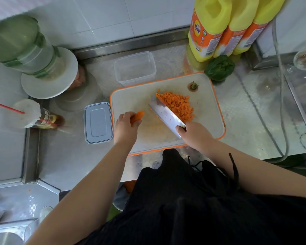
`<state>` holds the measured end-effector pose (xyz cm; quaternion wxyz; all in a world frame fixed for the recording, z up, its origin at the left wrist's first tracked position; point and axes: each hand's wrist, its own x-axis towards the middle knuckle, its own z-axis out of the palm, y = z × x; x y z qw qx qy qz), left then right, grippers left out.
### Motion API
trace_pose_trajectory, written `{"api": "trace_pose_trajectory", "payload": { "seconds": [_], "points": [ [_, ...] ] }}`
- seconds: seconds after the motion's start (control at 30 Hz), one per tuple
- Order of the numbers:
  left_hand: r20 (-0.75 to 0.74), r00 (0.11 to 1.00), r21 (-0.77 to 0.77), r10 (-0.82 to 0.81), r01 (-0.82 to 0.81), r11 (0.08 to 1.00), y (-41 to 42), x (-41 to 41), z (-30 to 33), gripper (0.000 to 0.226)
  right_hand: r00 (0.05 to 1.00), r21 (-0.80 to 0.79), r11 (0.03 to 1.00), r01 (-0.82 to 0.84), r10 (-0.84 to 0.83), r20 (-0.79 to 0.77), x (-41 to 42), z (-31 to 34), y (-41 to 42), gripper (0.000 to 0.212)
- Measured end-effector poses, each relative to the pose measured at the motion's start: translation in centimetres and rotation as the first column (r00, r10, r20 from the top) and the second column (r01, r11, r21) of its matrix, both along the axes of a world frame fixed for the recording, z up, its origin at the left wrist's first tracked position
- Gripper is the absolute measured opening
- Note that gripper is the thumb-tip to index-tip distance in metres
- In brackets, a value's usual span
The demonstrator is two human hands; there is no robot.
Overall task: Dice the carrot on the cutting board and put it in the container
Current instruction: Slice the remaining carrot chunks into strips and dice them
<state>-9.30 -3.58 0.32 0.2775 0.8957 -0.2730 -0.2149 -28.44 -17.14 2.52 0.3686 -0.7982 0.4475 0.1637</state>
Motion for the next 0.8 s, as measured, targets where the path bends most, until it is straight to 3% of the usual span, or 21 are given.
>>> {"api": "trace_pose_trajectory", "payload": {
  "seconds": [0.17,0.3,0.4,0.43,0.5,0.57,0.6,0.67,0.7,0.8],
  "points": [
    [-0.109,0.982,0.123,-0.156,0.169,0.978,0.1,-1.5,-0.8,0.032,0.976,-0.037,0.986,0.161,-0.154,0.154,0.1,0.8,-0.3,0.040],
    [-0.076,0.916,0.211,-0.394,0.401,0.891,0.3,-1.7,-1.0,0.034,0.987,-0.244,0.965,0.096,-0.060,0.152,-0.3,2.2,-0.7,0.036],
    [0.004,0.900,0.248,-0.437,0.422,0.872,0.6,-1.7,-0.8,0.039,0.989,-0.400,0.916,0.026,0.033,0.141,-0.6,2.7,-0.6,0.038],
    [0.032,0.924,0.208,-0.382,0.367,0.906,0.8,-1.9,-0.8,0.040,0.988,-0.441,0.898,0.008,0.061,0.142,-0.8,2.6,-0.4,0.038],
    [0.113,0.984,-0.020,-0.137,0.140,0.990,1.1,-2.3,-0.6,0.033,0.983,-0.475,0.880,-0.011,0.097,0.156,-1.1,2.2,-0.2,0.038],
    [0.265,0.961,-0.284,0.081,-0.002,0.959,0.9,-2.6,0.3,0.026,0.979,-0.495,0.868,-0.024,0.120,0.164,-1.4,1.9,0.0,0.038],
    [0.344,0.933,-0.358,0.104,0.028,0.933,0.5,-2.7,0.9,0.026,0.979,-0.513,0.858,-0.035,0.133,0.156,-1.5,1.8,0.1,0.038],
    [0.480,0.875,-0.368,-0.062,0.265,0.891,-1.0,-3.3,2.1,0.028,0.977,-0.544,0.837,-0.054,0.158,0.146,-1.7,1.6,0.5,0.037],
    [0.519,0.830,-0.300,-0.204,0.400,0.866,-1.8,-3.9,2.5,0.032,0.975,-0.552,0.832,-0.057,0.165,0.147,-1.7,1.5,0.7,0.036],
    [0.559,0.594,0.116,-0.578,0.634,0.764,-3.7,-6.2,2.3,0.047,0.980,-0.544,0.835,-0.087,0.171,0.106,-1.6,1.2,1.1,0.038]
  ]
}}
